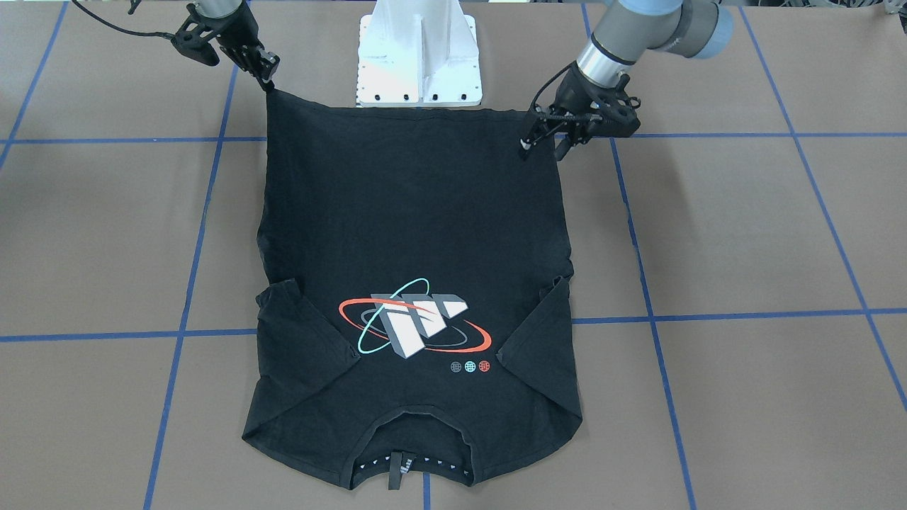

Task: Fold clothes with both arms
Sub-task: 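Move the left gripper down to the other hem corner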

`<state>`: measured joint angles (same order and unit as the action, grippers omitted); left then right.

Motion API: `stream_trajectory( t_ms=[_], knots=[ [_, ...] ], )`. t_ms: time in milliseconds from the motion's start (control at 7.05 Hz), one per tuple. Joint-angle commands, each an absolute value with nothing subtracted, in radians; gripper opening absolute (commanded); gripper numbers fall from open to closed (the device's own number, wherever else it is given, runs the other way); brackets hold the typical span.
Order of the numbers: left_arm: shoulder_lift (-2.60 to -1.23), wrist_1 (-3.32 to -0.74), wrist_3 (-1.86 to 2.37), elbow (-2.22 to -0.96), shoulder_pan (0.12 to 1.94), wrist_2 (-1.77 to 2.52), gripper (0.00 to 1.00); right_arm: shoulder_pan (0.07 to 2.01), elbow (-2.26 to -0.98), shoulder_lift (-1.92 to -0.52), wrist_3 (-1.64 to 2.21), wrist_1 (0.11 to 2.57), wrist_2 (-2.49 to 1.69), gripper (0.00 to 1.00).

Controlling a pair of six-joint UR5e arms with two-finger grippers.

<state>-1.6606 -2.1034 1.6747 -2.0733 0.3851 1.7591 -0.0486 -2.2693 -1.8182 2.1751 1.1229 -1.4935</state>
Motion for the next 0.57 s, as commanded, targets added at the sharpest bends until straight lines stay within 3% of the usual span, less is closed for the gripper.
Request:
stream_trajectory(
  t_ms=[0, 426],
  knots=[
    [-1.544, -2.105, 1.829, -2.14, 0.219, 1.63, 0.83, -0.048, -2.27, -1.819, 2.175, 1.123, -1.489, 0.0],
    [-1.508, -2.099, 2.122, -2.137, 0.056, 1.508, 0.72, -0.045, -2.272, -1.825, 2.175, 1.123, -1.486, 0.0]
  ],
)
